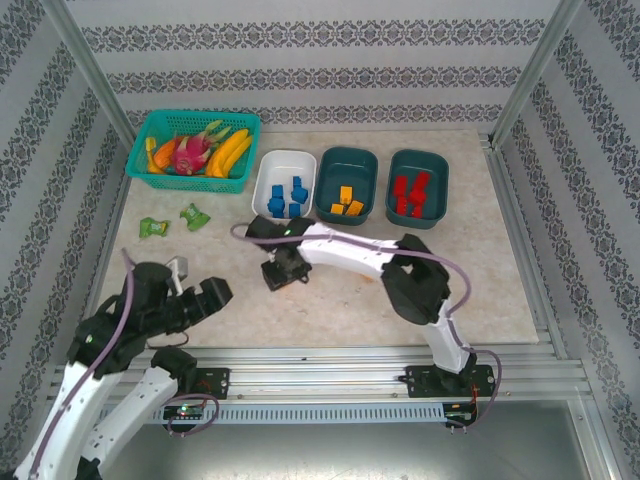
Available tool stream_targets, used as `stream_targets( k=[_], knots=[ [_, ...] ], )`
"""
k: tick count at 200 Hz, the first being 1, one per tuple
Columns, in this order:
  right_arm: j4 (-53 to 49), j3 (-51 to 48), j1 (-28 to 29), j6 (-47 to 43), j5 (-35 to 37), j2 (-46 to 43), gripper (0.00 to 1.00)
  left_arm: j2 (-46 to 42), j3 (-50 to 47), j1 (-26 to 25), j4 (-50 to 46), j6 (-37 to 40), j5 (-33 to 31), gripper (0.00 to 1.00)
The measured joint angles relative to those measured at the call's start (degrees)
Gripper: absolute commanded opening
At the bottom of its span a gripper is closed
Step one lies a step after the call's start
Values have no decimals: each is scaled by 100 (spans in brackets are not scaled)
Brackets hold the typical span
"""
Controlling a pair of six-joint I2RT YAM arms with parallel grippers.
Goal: Sort the legos into containers by color
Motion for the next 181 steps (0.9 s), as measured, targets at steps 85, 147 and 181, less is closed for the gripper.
stream_targets(
  k=[85,147,181],
  knots=[
    [107,1300,-2951,33,-101,-4,32,3309,1078,0,2708,310,498,89],
    [-326,4159,-3434,-195,-382,2337,34,4900,1878,0,3580,448,584,89],
    [-358,4675,-3565,-365,-562,2898,40,5344,2218,0,3711,540,588,89]
  ],
)
